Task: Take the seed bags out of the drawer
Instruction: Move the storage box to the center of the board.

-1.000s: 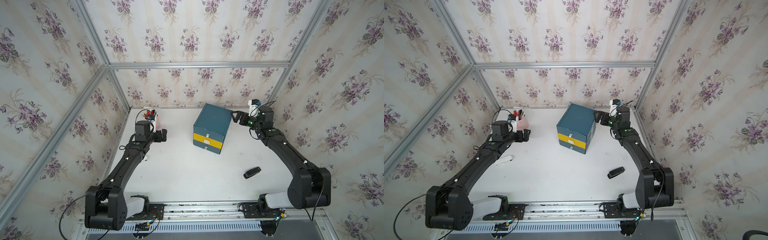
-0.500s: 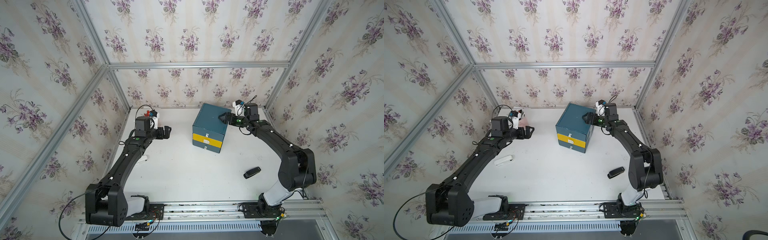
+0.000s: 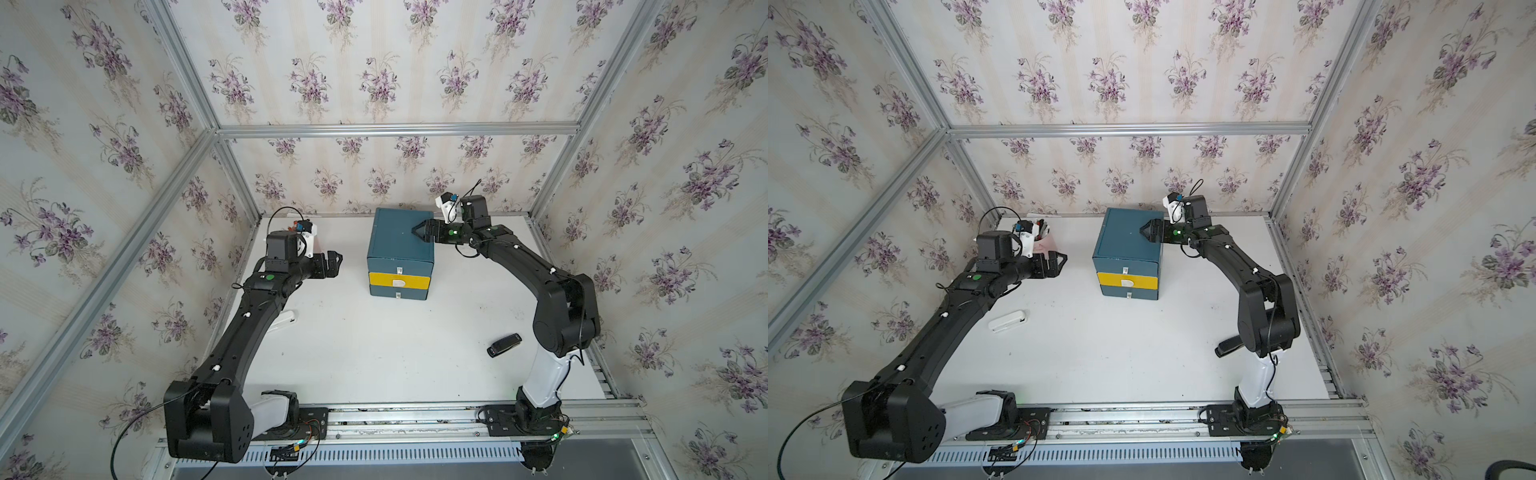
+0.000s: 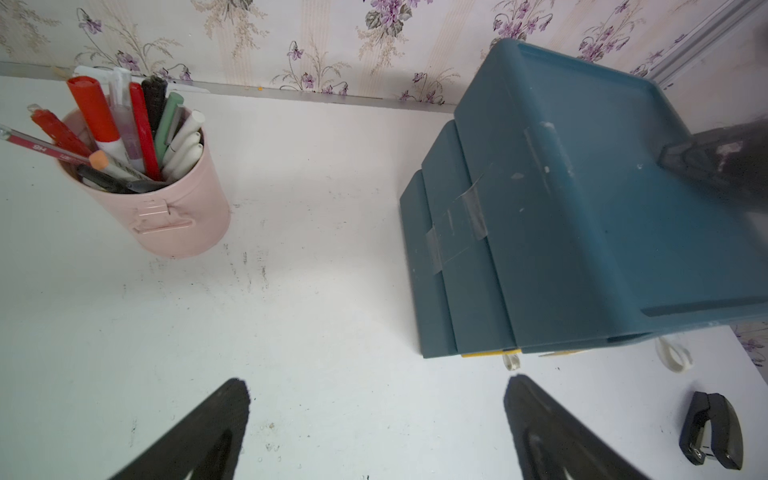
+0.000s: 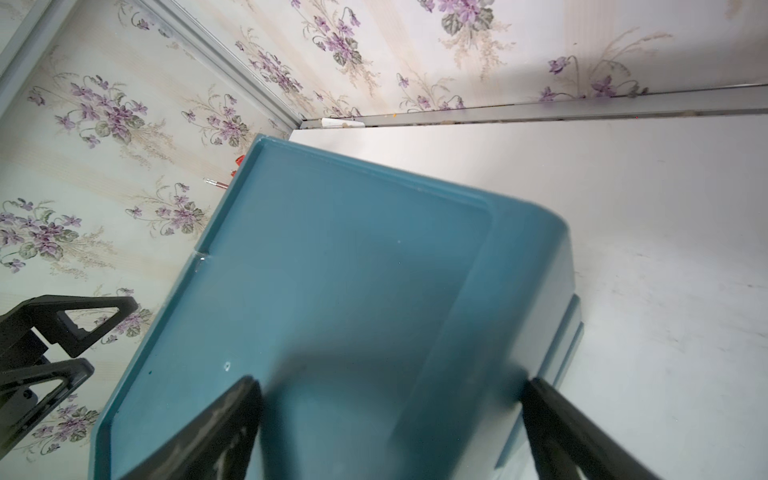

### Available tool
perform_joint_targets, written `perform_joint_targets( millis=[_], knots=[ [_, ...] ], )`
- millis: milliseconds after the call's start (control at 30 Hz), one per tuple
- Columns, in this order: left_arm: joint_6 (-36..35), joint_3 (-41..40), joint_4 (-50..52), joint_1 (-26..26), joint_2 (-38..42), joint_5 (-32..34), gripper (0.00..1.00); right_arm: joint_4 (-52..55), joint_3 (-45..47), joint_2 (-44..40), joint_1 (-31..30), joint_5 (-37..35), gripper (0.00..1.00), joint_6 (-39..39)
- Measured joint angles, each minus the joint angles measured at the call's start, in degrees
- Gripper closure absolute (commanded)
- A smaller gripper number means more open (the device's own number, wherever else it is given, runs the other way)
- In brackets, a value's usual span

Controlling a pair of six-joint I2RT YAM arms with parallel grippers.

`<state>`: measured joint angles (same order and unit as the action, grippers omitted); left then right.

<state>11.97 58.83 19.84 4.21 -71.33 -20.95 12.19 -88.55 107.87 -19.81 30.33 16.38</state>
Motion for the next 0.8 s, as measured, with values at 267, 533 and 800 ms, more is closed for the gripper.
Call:
perform_joint_targets(
  millis=[267, 533, 800],
  knots=[
    [1.1, 0.0, 2.9, 0.5, 2.4, -2.0, 0.0, 2.9, -9.4, 6.7, -5.2, 1.0, 0.0, -0.3],
    [3.9, 0.8, 4.6, 2.5, 2.2, -4.4, 0.0, 5.4, -16.0, 11.2, -8.4, 2.1, 0.0, -1.2],
    [6.6, 1.3, 3.9, 5.3, -0.4, -4.9, 0.01, 7.7, -12.0, 6.1, -9.5, -0.7, 0.0, -1.5]
  ],
)
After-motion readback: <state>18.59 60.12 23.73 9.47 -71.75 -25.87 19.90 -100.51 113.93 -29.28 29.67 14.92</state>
